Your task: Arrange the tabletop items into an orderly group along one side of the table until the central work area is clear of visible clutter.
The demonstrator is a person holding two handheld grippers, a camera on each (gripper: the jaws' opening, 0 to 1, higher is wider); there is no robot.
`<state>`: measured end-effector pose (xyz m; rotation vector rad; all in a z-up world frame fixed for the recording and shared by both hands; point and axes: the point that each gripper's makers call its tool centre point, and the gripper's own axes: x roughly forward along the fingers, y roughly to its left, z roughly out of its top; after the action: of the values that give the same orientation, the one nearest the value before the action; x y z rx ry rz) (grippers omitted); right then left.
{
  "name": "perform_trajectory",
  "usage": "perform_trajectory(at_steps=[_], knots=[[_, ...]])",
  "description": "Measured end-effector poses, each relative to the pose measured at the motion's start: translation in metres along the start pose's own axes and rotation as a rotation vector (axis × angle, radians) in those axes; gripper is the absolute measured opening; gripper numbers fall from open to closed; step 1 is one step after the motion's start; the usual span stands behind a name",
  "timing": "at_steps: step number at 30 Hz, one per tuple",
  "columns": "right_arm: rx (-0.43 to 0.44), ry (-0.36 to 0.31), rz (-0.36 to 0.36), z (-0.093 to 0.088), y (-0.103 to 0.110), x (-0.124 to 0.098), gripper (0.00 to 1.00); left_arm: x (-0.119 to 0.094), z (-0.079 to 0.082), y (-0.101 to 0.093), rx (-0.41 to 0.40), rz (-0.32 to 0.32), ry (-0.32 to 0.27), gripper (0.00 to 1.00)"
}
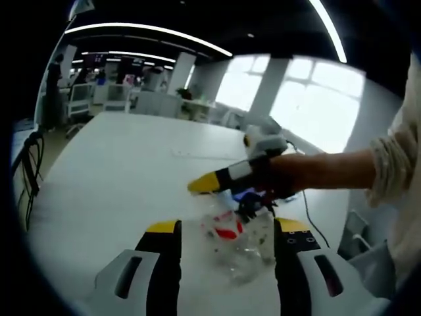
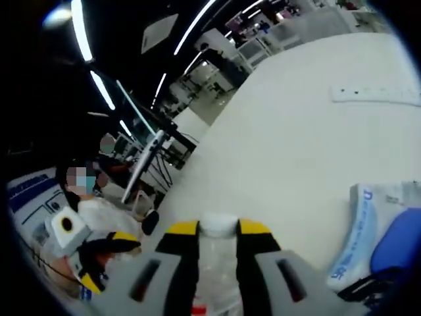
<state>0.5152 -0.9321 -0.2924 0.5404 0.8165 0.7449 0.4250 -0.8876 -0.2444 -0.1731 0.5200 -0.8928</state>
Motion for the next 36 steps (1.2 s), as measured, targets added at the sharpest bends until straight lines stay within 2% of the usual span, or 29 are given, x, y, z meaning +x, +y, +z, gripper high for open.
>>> perform_trajectory(at_steps=[8, 11, 19, 21, 23, 24, 29, 32, 34, 36], knots=[[-0.06, -0.039, -0.001, 0.0, 0.013, -0.01, 0.17, 0.018, -0.013, 0.001, -0.021, -0.073, 0.034, 0.58], [-0.109, -0.051, 0.005, -0.002, 0.026, -0.015, 0.17, 0.03, -0.021, 0.004, -0.036, -0.106, 0.054, 0.59], [-0.219, -0.069, 0.009, -0.007, 0.043, -0.022, 0.17, 0.049, -0.027, -0.001, -0.073, -0.206, 0.063, 0.62], [-0.22, -0.071, 0.008, -0.01, 0.045, -0.023, 0.17, 0.054, -0.032, -0.006, -0.072, -0.255, 0.075, 0.63], [-0.229, -0.076, 0.011, -0.011, 0.047, -0.025, 0.17, 0.056, -0.036, -0.008, -0.054, -0.274, 0.085, 0.63], [-0.231, -0.076, 0.007, -0.013, 0.047, -0.026, 0.17, 0.057, -0.038, -0.015, -0.046, -0.313, 0.089, 0.63], [-0.257, -0.09, 0.011, -0.016, 0.055, -0.03, 0.17, 0.063, -0.046, -0.016, -0.087, -0.321, 0.1, 0.59], [-0.271, -0.092, 0.011, -0.017, 0.058, -0.031, 0.17, 0.064, -0.048, -0.019, -0.096, -0.34, 0.099, 0.58], [-0.289, -0.09, 0.011, -0.019, 0.061, -0.032, 0.17, 0.063, -0.051, -0.027, -0.102, -0.378, 0.104, 0.58], [-0.298, -0.089, 0.013, -0.02, 0.064, -0.033, 0.17, 0.064, -0.054, -0.026, -0.102, -0.377, 0.106, 0.58]])
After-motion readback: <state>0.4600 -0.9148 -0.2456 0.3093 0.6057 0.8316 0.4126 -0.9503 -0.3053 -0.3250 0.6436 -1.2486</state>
